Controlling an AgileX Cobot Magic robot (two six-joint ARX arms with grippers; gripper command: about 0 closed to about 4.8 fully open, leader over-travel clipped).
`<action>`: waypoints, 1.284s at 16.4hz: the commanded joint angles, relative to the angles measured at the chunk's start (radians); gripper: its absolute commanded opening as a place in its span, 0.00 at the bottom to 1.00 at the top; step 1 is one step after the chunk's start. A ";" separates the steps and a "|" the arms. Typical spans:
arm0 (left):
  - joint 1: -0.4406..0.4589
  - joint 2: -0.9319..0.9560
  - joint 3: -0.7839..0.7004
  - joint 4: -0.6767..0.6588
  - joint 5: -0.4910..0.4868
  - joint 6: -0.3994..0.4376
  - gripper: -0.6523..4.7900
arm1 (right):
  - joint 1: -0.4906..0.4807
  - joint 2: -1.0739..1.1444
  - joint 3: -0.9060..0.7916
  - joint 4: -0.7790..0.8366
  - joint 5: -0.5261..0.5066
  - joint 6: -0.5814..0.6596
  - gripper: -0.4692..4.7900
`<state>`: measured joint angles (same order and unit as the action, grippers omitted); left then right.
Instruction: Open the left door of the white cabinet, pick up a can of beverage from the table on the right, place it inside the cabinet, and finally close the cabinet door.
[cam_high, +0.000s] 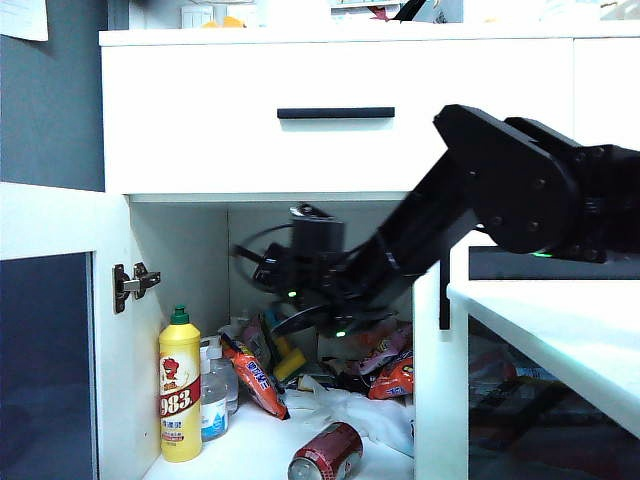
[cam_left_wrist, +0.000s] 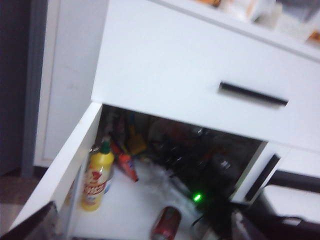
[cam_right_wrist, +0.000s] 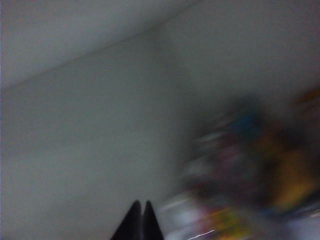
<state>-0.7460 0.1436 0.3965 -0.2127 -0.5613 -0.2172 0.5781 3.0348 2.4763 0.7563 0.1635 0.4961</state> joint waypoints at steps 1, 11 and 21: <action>0.000 0.002 0.003 0.072 -0.024 0.008 1.00 | 0.063 -0.037 0.012 0.023 -0.037 0.114 0.08; 0.000 0.001 0.097 0.081 -0.048 0.113 1.00 | 0.126 -0.244 0.010 -0.908 -0.103 0.394 0.08; 0.000 -0.048 0.153 0.082 -0.048 0.113 1.00 | 0.199 -0.388 0.010 -1.663 -0.229 0.027 0.08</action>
<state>-0.7460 0.1032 0.5446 -0.1432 -0.6064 -0.1081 0.7700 2.6808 2.4771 -0.8379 -0.1257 0.6121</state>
